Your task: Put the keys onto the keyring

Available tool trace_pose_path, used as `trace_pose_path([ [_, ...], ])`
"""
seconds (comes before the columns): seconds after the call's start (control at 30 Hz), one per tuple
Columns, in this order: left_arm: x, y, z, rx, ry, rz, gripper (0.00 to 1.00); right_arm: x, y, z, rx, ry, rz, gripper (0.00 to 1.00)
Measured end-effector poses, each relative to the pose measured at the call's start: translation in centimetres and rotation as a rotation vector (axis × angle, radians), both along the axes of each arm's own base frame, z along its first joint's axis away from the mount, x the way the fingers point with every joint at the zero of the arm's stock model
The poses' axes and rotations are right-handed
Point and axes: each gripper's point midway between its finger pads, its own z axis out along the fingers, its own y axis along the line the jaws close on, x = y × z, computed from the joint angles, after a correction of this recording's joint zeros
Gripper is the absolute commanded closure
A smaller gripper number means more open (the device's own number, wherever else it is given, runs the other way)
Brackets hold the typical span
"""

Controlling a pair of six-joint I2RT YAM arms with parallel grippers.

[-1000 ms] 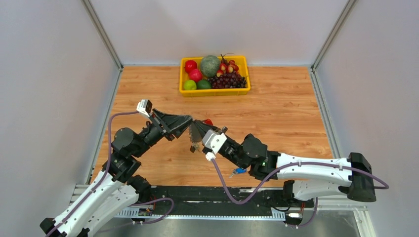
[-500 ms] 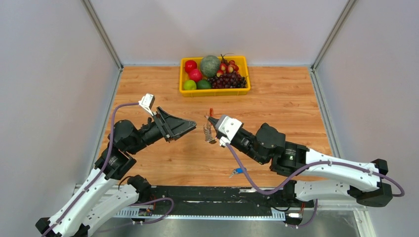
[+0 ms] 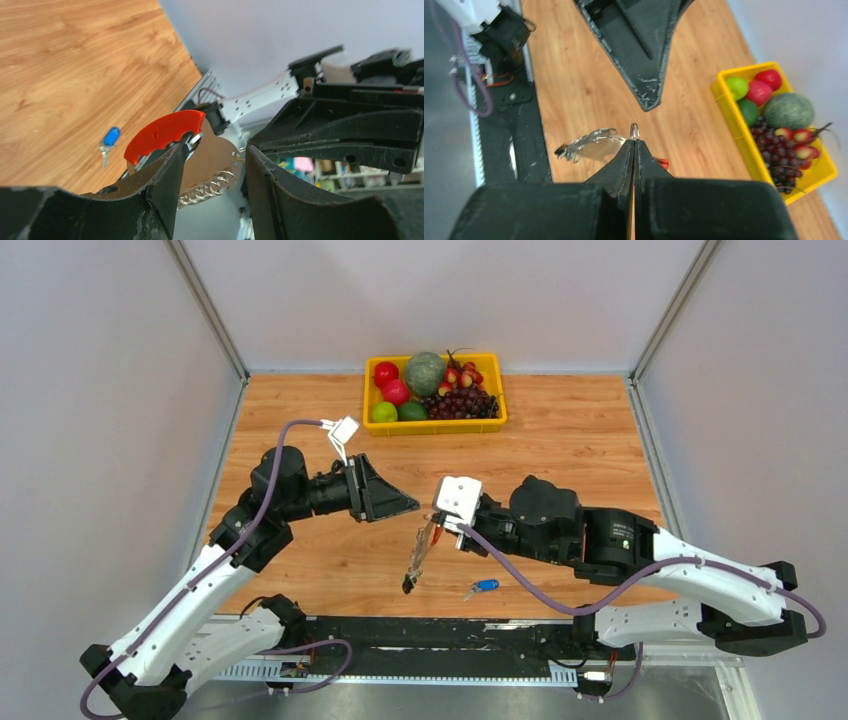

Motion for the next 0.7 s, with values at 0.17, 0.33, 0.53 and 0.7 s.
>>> trace_pose_path([
  [0.17,-1.2,0.3,-1.0,0.081,-0.129,-0.092,0.45,-1.1,0.0,-3.1,-0.111,0.113,0.049,1.0],
  [0.33,-2.7,1.2,-0.8,0.097,-0.306,-0.153,0.47,-1.8,-0.4,-4.3,-0.146,0.24,0.076,1.0],
  [0.53,-4.5,2.4,-2.0,0.097,-0.483,-0.2,0.41,-2.8,-0.1,-3.8,-0.11,0.366,0.125,1.0],
  [0.7,-5.7,2.8,-2.8,0.07,-0.579,-0.234,0.38,-3.8,0.6,-4.2,-0.107,0.475,0.195,1.0],
])
